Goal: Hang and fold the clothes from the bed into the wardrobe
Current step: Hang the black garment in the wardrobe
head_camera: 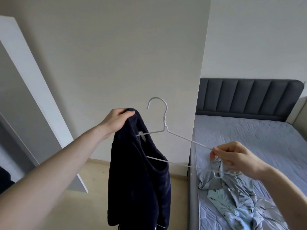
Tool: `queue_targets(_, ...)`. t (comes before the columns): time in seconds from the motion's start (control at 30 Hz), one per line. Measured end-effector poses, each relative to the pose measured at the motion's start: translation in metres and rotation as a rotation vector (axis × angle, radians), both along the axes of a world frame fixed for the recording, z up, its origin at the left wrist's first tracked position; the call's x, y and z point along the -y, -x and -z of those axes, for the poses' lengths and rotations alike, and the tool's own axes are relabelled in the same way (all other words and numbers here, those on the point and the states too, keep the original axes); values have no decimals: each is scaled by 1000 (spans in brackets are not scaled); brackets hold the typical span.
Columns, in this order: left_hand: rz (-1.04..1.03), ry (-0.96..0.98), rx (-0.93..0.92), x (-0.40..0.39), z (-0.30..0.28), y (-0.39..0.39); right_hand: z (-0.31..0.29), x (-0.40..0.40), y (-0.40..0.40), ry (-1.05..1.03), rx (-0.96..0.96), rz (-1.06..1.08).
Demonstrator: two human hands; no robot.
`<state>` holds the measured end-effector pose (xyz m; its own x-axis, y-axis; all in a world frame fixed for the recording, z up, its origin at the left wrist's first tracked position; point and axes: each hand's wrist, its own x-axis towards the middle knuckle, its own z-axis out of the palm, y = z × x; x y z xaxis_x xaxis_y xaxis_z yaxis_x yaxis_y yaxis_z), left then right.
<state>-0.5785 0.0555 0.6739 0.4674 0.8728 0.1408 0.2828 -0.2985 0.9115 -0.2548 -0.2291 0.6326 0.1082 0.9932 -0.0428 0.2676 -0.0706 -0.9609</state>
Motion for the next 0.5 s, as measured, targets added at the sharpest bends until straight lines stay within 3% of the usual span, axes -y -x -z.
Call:
queue_targets(0.1,-58,-93,-121,-9,4,14,-5,8,-14,22,58,-7)
queue_targets(0.23,-42,-115,-101,2,3,4,1,-4,-6,64,50,-35)
queue_targets(0.5,285,-79,-71,45,-3,-30,44,-40,34,-157,-145,138)
